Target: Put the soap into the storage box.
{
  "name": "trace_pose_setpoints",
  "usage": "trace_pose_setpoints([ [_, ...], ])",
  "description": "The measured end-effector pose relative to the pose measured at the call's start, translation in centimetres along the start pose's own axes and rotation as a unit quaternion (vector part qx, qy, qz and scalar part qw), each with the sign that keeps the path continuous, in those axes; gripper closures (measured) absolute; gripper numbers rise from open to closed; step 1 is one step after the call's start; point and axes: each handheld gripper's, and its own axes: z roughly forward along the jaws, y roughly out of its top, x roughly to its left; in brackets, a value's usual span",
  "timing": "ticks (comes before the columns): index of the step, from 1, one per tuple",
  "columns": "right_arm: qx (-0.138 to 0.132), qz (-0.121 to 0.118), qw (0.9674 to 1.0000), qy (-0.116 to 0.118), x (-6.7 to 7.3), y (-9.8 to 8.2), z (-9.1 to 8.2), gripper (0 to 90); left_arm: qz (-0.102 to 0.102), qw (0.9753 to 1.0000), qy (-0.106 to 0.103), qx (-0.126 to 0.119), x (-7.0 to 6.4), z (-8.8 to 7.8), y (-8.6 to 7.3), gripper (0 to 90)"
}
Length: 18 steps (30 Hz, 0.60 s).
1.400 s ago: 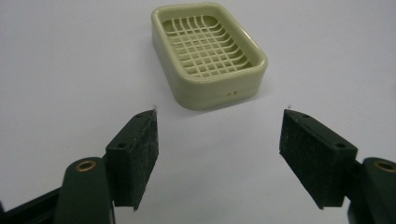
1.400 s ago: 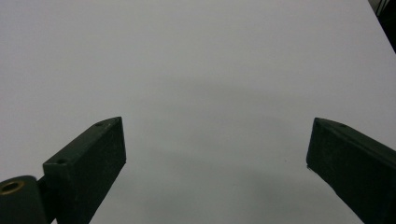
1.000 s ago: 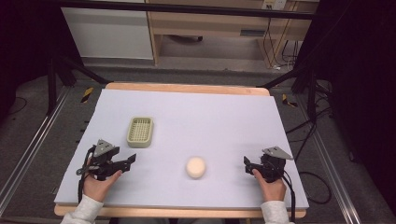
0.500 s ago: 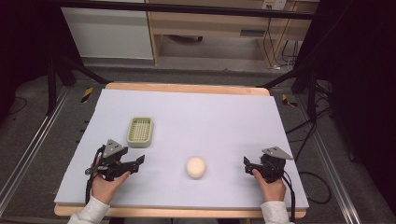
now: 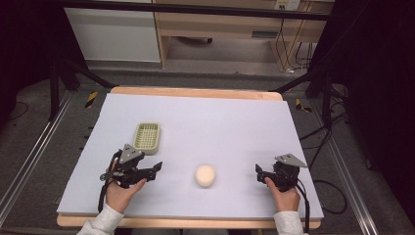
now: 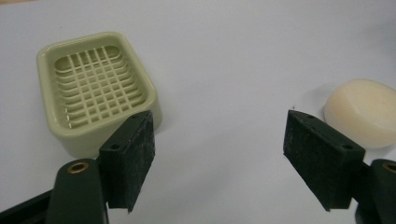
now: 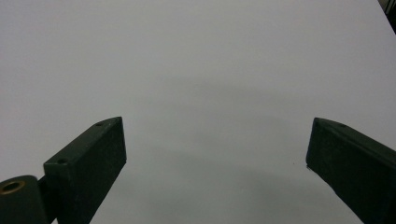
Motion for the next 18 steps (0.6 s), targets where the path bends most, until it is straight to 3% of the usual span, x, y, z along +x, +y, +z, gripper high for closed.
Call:
trace_pose_setpoints([
  [18,-0.006,0.003,1.0,0.006,0.1,0.2,-0.2,5.3,0.029,0.9993,-0.024,0.005,-2.6,1.2,1.1,23.9],
])
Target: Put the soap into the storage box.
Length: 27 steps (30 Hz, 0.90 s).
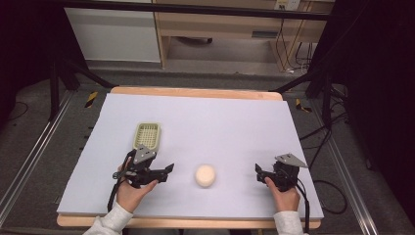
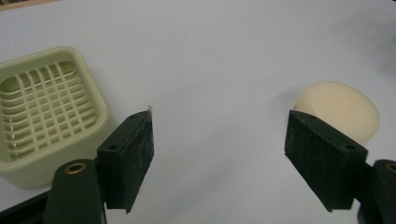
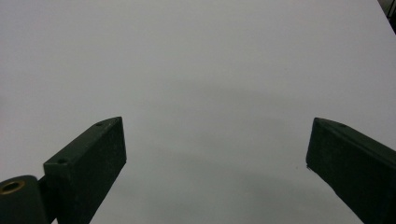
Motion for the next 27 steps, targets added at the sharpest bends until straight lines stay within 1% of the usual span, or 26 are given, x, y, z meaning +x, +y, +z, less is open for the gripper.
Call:
trace_pose_setpoints([
  [4,0.002,0.0,1.0,0.001,0.0,0.0,0.0,5.3,0.008,0.9999,-0.009,0.001,-0.7,0.3,0.3,23.8],
  [12,0.001,-0.002,1.0,0.003,0.0,-0.1,0.0,5.3,0.011,0.9997,-0.02,0.0,-1.5,0.5,0.6,23.7],
  [14,0.002,-0.002,1.0,0.005,0.1,-0.1,0.0,5.3,0.016,0.9996,-0.024,0.003,-1.8,0.6,0.8,23.6],
  [18,0.001,-0.002,1.0,0.006,0.1,-0.1,0.0,5.3,0.019,0.9994,-0.029,0.002,-2.2,0.8,0.9,23.5],
  [23,0.001,0.001,1.0,0.008,0.1,-0.1,0.0,5.3,0.027,0.9987,-0.041,0.009,-2.9,1.4,1.2,23.1],
  [27,0.0,0.0,1.0,0.008,0.1,-0.1,0.0,5.3,0.031,0.9984,-0.046,0.012,-3.4,1.7,1.4,22.8],
])
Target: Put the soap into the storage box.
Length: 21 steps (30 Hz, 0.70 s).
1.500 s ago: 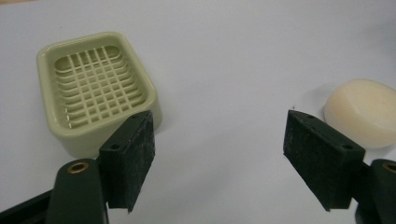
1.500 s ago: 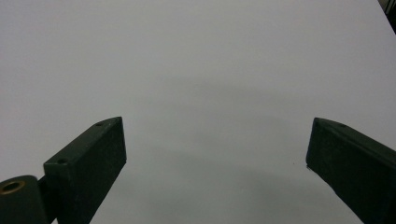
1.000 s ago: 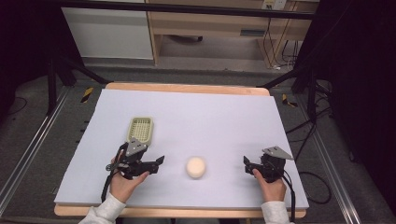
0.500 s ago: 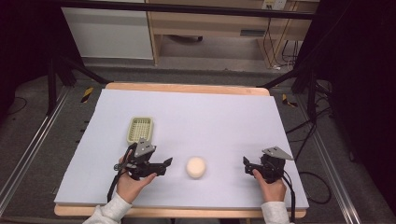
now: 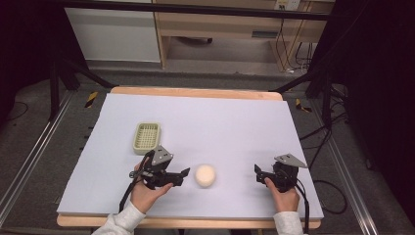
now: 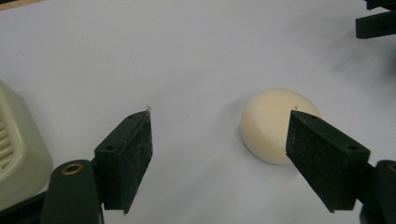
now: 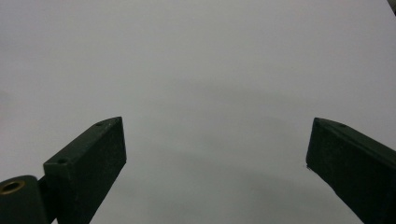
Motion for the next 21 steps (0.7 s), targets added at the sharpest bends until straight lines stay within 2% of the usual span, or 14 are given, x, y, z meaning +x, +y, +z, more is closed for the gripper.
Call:
trace_pose_setpoints([
  [15,-0.002,0.002,1.0,-0.002,-0.1,0.0,0.0,5.3,0.016,0.9997,-0.014,0.012,-1.4,1.4,0.7,21.1],
  [21,-0.002,0.001,1.0,-0.001,-0.1,0.0,0.0,5.3,0.015,0.9996,-0.018,0.016,-1.6,1.8,0.8,20.5],
])
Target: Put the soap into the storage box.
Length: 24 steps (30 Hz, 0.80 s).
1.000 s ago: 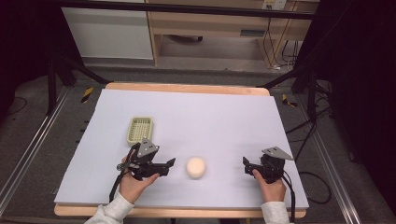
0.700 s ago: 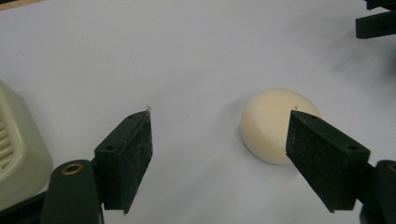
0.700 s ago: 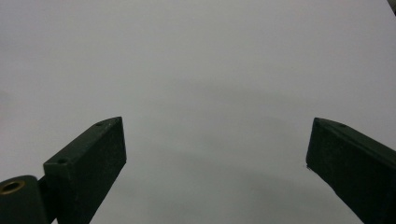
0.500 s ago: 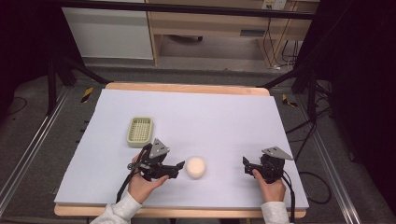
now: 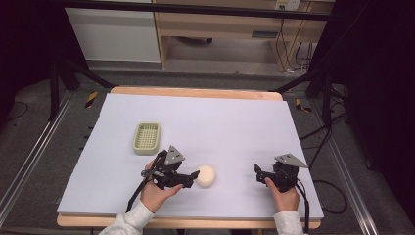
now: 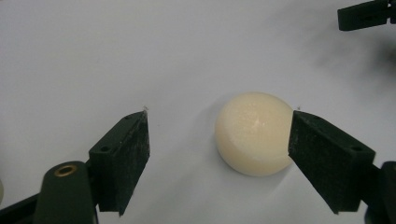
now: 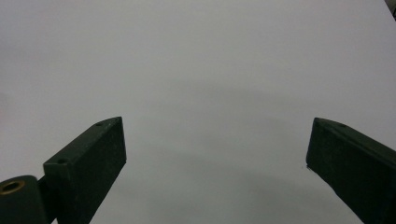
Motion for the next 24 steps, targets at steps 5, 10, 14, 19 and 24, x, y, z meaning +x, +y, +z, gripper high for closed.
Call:
trace_pose_setpoints([
  [5,-0.002,0.003,1.0,0.001,0.0,0.0,-0.1,5.3,0.006,1.0,-0.004,0.005,-0.3,0.4,0.0,20.2],
  [10,-0.002,0.004,1.0,0.0,0.0,0.0,0.0,5.3,0.01,0.9999,-0.006,0.006,-0.7,0.7,0.2,20.1],
  [14,-0.001,0.001,1.0,0.0,0.0,0.0,0.0,5.3,0.01,0.9998,-0.009,0.011,-0.8,1.2,0.2,19.8],
  [19,-0.001,0.002,1.0,0.0,-0.1,0.0,0.0,5.3,0.019,0.9996,-0.018,0.015,-1.4,1.9,0.4,18.3],
  [24,0.001,0.003,1.0,0.001,0.0,0.0,0.0,5.3,0.023,0.9992,-0.023,0.022,-1.8,2.4,0.6,17.4],
])
